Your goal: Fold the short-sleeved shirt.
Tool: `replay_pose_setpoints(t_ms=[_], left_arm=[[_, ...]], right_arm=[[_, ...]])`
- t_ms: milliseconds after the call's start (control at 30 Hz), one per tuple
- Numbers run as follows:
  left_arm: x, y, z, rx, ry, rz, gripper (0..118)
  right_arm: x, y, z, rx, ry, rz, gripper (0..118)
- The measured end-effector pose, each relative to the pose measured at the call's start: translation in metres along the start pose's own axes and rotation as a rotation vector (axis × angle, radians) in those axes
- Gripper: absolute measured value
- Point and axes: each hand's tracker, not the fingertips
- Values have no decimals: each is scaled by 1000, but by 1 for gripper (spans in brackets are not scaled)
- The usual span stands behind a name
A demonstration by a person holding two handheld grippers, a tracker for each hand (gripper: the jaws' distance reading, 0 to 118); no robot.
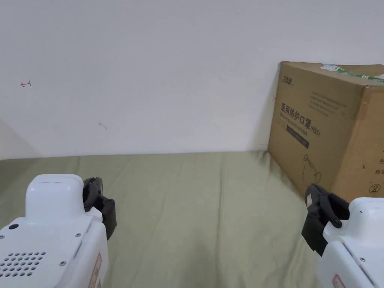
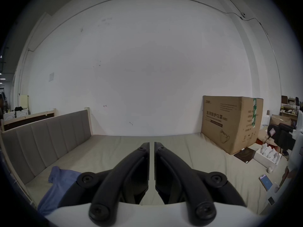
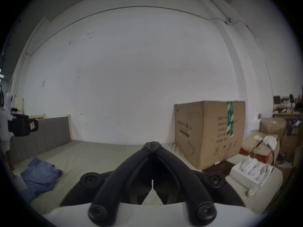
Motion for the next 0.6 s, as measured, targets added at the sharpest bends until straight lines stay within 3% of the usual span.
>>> replay_pose_setpoints(t_ms=[167,400,600], left_arm=[[14,2,-4,-1,-3,-73,1],[10,3,5,1,-21,-39,0],[-53,9,58,-39,141,3,0]], right_arm=[[-1,-2,3,16,-57,65,0],[-6,5,6,43,-39,70,0],[-52,9,-15,41,166,30,0]])
